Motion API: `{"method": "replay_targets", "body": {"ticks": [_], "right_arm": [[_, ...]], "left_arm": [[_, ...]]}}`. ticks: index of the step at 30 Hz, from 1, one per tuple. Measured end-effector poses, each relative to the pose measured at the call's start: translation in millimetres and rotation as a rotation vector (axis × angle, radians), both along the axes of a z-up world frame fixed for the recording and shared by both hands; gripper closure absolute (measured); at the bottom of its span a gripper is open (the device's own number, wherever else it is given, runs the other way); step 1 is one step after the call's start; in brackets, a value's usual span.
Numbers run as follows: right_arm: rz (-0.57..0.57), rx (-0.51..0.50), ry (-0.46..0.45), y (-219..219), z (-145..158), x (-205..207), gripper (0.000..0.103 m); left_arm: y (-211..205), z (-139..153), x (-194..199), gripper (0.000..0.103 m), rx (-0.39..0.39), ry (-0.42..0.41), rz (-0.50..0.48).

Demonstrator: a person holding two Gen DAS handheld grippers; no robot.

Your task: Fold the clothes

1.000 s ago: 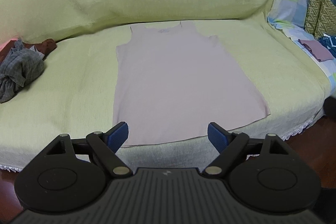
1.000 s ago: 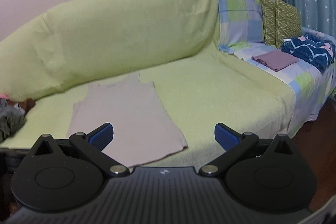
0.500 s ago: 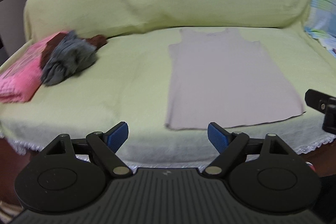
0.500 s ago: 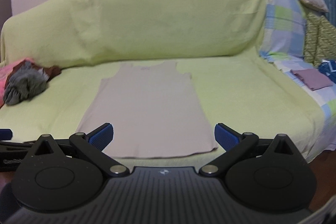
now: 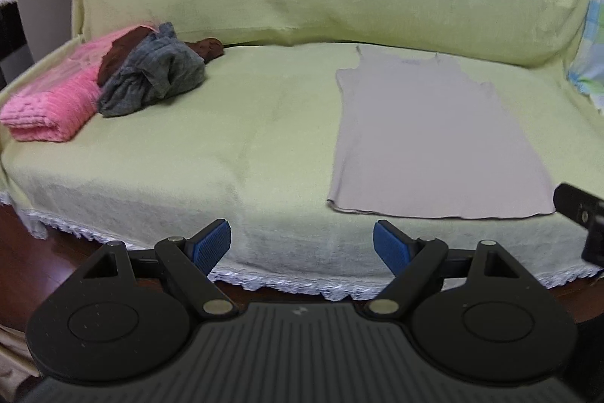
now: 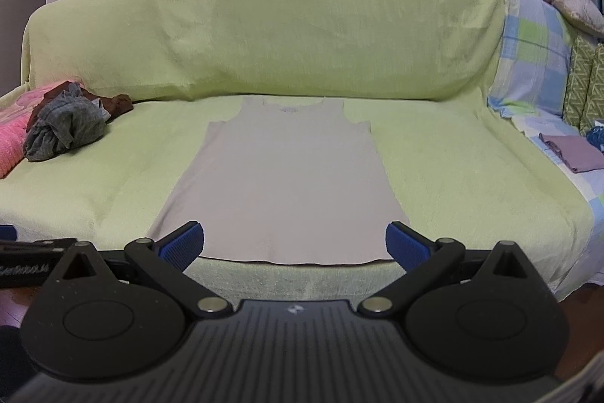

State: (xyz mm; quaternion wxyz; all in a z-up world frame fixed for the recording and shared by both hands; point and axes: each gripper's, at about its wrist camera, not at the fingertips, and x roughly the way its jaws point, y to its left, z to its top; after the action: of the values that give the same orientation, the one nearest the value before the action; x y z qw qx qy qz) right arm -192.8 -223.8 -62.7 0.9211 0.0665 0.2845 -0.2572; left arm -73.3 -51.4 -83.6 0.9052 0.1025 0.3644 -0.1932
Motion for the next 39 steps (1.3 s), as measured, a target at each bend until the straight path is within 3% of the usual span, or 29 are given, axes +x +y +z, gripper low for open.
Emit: {"method": "replay_targets", "body": {"ticks": [10, 39], "right_arm": [[-0.016, -0.013, 0.009, 18.1, 5.1, -14.6, 0.001], [-0.092, 0.022, 0.000, -20.7, -4.2, -39.4, 0.001]], "left_arm": [[-5.0, 2.1, -6.3, 0.018, -0.015, -0.001, -0.065], [-29.6, 7.6, -31.0, 0.018, 0.004, -0.026, -0.095]]}}
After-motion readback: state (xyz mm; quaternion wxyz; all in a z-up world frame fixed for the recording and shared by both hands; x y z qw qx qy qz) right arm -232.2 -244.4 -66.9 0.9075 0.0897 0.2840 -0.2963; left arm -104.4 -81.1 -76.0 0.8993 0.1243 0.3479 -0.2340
